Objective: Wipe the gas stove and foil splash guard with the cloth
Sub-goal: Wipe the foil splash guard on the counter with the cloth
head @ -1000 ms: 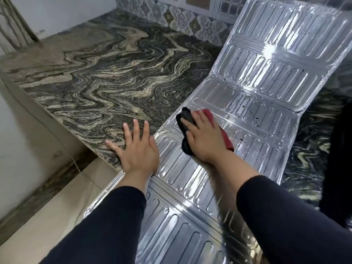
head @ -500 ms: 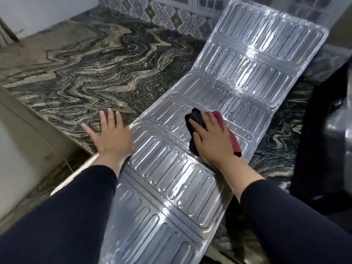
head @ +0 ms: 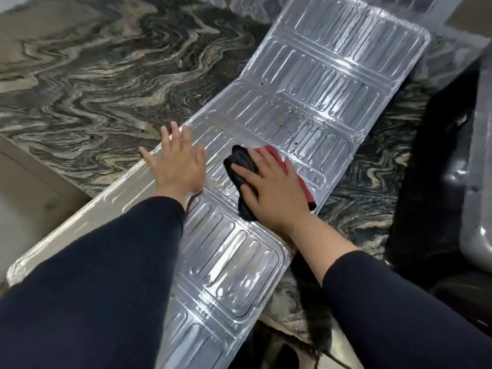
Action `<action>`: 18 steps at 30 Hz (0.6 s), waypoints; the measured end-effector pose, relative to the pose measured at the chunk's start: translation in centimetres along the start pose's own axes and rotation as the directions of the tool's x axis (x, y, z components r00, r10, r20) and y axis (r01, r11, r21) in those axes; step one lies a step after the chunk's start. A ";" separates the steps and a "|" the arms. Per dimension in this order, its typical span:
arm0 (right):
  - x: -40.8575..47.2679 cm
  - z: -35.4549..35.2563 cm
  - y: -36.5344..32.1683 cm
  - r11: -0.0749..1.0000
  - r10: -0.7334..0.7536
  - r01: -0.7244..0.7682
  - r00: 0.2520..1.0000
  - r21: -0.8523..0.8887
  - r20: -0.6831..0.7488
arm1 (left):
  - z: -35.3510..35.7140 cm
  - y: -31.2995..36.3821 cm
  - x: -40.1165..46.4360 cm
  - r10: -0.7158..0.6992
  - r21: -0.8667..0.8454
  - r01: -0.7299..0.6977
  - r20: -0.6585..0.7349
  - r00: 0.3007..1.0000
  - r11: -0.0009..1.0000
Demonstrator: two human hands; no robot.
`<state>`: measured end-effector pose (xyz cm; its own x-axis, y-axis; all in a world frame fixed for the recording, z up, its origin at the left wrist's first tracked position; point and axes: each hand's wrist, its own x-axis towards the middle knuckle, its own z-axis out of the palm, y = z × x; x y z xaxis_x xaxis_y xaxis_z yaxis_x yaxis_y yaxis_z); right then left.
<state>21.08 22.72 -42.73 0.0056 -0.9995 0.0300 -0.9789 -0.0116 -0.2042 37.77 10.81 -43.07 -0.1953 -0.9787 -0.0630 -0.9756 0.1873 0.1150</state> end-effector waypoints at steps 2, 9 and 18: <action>0.7 -0.8 2.9 0.996 0.080 -0.079 0.997 -0.037 0.010 | 0.1 -0.1 0.1 0.006 0.017 -0.006 -0.004 1.000 1.000; 6.5 -2.8 11.2 0.952 0.297 -0.298 0.955 -0.068 -0.020 | 0.4 -0.1 0.2 0.007 -0.009 -0.007 -0.030 1.000 1.000; 6.2 -2.1 9.8 0.951 0.309 -0.309 0.951 -0.021 -0.001 | -0.3 -2.6 0.1 0.028 0.023 -0.029 0.029 0.999 0.999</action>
<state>11.08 16.44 -42.46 -0.2974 -0.9542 -0.0333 -0.9368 0.2984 -0.1826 40.37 10.22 -43.07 -0.2253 -0.9703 -0.0881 -0.9716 0.2171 0.0936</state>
